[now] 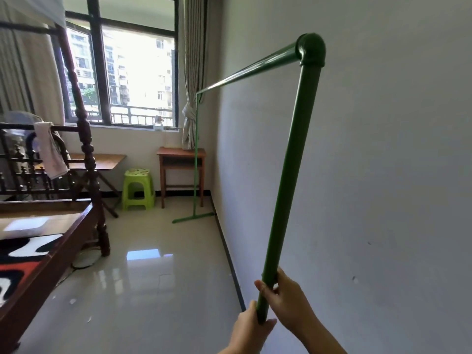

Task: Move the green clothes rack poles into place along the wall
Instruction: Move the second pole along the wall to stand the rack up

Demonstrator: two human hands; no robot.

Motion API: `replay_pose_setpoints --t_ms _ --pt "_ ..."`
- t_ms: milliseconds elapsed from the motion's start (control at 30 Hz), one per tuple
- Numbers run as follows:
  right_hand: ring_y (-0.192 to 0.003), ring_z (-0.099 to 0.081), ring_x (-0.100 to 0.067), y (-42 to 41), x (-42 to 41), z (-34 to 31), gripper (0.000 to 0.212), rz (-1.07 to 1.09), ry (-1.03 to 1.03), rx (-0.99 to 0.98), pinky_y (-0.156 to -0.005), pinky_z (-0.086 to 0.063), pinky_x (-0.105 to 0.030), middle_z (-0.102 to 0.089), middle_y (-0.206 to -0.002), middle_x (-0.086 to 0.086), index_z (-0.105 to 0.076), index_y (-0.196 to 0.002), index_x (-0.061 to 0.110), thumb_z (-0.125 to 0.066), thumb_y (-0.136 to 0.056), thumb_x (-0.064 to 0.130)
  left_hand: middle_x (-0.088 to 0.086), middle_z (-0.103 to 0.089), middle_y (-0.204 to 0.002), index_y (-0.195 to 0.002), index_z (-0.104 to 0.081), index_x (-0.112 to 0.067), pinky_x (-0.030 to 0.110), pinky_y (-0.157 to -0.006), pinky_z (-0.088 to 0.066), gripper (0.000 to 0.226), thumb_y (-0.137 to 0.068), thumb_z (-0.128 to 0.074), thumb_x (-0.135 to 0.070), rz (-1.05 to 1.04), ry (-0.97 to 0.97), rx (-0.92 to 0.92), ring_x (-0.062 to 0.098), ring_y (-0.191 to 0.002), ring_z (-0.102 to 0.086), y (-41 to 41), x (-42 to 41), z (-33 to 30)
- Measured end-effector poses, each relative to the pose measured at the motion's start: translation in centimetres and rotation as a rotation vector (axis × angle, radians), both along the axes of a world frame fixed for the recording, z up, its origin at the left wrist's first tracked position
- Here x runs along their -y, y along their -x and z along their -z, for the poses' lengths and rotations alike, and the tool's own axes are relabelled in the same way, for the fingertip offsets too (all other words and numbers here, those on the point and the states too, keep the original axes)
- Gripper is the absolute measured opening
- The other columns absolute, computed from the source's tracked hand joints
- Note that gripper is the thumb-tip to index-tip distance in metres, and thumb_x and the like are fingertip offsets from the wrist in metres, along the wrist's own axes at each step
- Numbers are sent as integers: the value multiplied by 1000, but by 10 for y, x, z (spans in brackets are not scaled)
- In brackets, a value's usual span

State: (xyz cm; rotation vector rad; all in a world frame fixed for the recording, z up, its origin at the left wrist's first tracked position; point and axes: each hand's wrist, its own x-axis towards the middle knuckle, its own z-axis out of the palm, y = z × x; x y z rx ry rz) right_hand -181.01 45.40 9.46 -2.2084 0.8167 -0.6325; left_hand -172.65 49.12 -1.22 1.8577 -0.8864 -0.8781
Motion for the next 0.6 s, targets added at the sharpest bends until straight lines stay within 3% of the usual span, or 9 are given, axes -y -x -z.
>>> replay_pose_setpoints --t_ms 100,200,267,367,467,600 --pt "-76 -66 -11 -6 5 -33 10 -109 -118 234 -67 -51 -13 -68 -86 -7 -53 -88 26 -57 -83 34 10 -65 -102 -100 -52 -16 30 -83 -48 25 -78 -59 -28 -15 -36 38 20 -90 -61 3 -6 -17" --pt "-74 -68 -20 -15 8 -55 12 -203 -213 383 -72 -56 -25 -67 -74 -7 -56 -81 18 -57 -83 30 9 -60 -93 -89 -50 -18 38 -86 -52 12 -79 -55 -16 18 -23 35 22 -85 -58 -1 -10 -20" --pt "-58 -62 -21 -19 4 -51 23 -133 -158 417 -61 -54 -23 -58 -58 -4 -52 -73 11 -58 -82 32 6 -55 -87 -83 -47 -22 42 -87 -54 12 -77 -55 -14 78 -25 40 22 -83 -57 -3 -15 -22" --pt "-47 -53 -18 -24 -9 -42 26 -2 -146 520 -49 -48 -18 -50 -51 -3 -48 -69 10 -58 -83 31 1 -52 -80 -80 -46 -24 39 -82 -52 13 -76 -55 -14 145 -17 88 19 -78 -53 -7 -24 -20" --pt "-44 -50 -11 -33 -22 -39 23 59 -131 574 -45 -45 -14 -49 -50 -2 -48 -69 13 -58 -84 28 1 -54 -84 -99 -52 -15 33 -80 -52 23 -76 -55 -13 196 -16 98 18 -81 -55 -15 -33 -17" --pt "-42 -48 -9 -43 -34 -37 21 85 -120 606 -44 -44 -12 -48 -51 -3 -48 -69 14 -57 -84 26 7 -57 -95 -111 -50 -15 39 -90 -53 36 -76 -55 -14 230 -26 112 22 -89 -58 -26 -39 -19"
